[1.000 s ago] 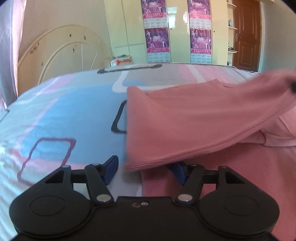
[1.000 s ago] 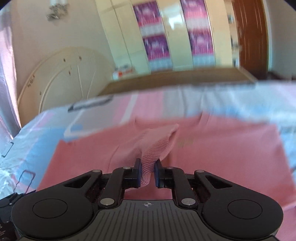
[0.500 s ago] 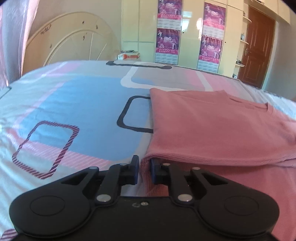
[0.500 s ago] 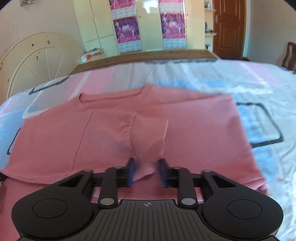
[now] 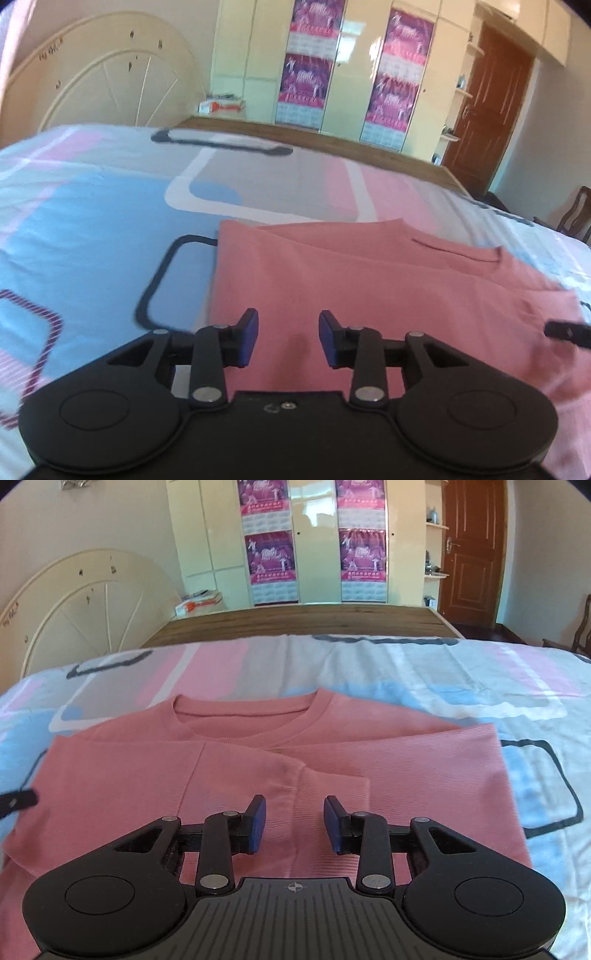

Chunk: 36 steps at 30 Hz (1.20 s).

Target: Fold small clothes

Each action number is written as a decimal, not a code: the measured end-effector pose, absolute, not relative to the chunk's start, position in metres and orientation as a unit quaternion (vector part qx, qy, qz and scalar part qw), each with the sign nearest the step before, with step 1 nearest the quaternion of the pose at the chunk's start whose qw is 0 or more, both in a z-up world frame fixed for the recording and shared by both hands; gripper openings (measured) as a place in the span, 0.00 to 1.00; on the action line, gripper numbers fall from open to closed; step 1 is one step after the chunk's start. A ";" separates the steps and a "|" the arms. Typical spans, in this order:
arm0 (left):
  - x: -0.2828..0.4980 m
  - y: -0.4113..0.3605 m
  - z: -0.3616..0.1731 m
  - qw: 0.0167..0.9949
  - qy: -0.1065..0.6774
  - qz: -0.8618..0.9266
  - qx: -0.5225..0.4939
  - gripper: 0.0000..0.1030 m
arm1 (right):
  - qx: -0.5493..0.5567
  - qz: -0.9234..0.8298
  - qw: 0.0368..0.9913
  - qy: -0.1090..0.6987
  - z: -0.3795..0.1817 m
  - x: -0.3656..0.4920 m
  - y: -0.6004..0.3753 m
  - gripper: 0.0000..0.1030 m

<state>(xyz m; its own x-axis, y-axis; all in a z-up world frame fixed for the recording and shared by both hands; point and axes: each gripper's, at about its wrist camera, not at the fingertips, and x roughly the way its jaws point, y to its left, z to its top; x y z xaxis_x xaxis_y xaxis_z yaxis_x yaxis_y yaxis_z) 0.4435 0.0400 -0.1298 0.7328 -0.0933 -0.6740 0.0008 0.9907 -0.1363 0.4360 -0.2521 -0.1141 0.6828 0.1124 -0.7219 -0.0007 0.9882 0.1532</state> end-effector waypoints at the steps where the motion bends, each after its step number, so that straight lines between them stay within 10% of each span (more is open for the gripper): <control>1: 0.452 0.042 -0.135 0.926 0.371 -0.021 -0.065 0.34 | 0.065 0.028 0.913 0.401 -0.117 0.439 -0.251 0.34; 10: 0.465 0.041 -0.153 0.926 0.376 -0.024 -0.032 0.34 | 0.111 -0.004 0.898 0.427 -0.142 0.459 -0.283 0.50; 16: 0.465 0.035 -0.153 0.928 0.371 -0.020 -0.021 0.36 | 0.142 0.020 0.892 0.428 -0.138 0.469 -0.288 0.10; 32: 0.464 0.026 -0.146 0.927 0.375 -0.018 0.001 0.40 | 0.073 -0.024 0.911 0.405 -0.131 0.449 -0.294 0.01; 36: 0.453 0.028 -0.136 0.927 0.374 -0.015 -0.009 0.55 | 0.098 -0.006 0.911 0.400 -0.116 0.440 -0.299 0.04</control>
